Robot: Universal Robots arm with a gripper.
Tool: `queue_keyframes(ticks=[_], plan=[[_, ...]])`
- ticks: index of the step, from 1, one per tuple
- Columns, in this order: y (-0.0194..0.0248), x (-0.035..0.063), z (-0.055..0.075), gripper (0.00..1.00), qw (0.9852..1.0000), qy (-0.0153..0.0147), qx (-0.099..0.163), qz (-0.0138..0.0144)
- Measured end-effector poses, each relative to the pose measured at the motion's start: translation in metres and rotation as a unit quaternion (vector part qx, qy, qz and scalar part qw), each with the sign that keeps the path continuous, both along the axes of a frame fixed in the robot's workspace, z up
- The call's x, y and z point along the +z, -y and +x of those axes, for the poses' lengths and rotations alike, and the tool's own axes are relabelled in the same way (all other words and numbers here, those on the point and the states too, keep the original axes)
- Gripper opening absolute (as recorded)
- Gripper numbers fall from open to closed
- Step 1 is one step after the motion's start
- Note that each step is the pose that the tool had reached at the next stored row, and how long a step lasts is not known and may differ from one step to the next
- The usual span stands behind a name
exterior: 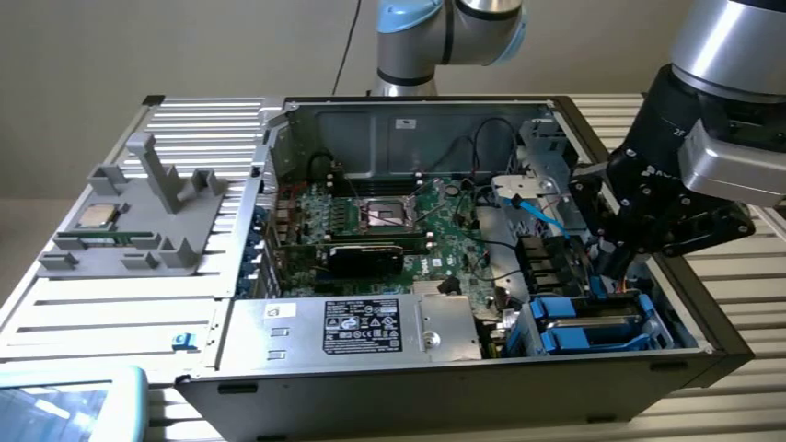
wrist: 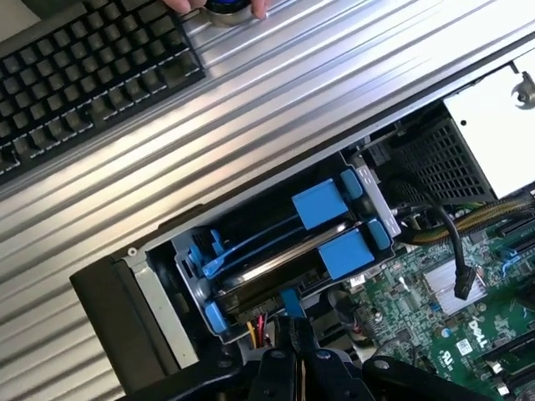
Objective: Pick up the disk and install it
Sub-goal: 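Insert the second disk wire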
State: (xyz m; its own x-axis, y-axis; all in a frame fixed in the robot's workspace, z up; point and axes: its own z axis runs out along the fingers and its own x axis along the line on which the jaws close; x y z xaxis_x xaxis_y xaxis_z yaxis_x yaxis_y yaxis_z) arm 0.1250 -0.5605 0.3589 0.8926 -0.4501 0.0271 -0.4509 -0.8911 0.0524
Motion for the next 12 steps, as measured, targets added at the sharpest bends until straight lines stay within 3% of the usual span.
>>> queue_keyframes(ticks=[6,12], plan=[[0.0,-0.0002,0.0,0.11,0.9985,0.0,0.055,0.0001],[0.0,-0.0004,0.0,0.11,0.9941,0.0,0.109,0.0002]])
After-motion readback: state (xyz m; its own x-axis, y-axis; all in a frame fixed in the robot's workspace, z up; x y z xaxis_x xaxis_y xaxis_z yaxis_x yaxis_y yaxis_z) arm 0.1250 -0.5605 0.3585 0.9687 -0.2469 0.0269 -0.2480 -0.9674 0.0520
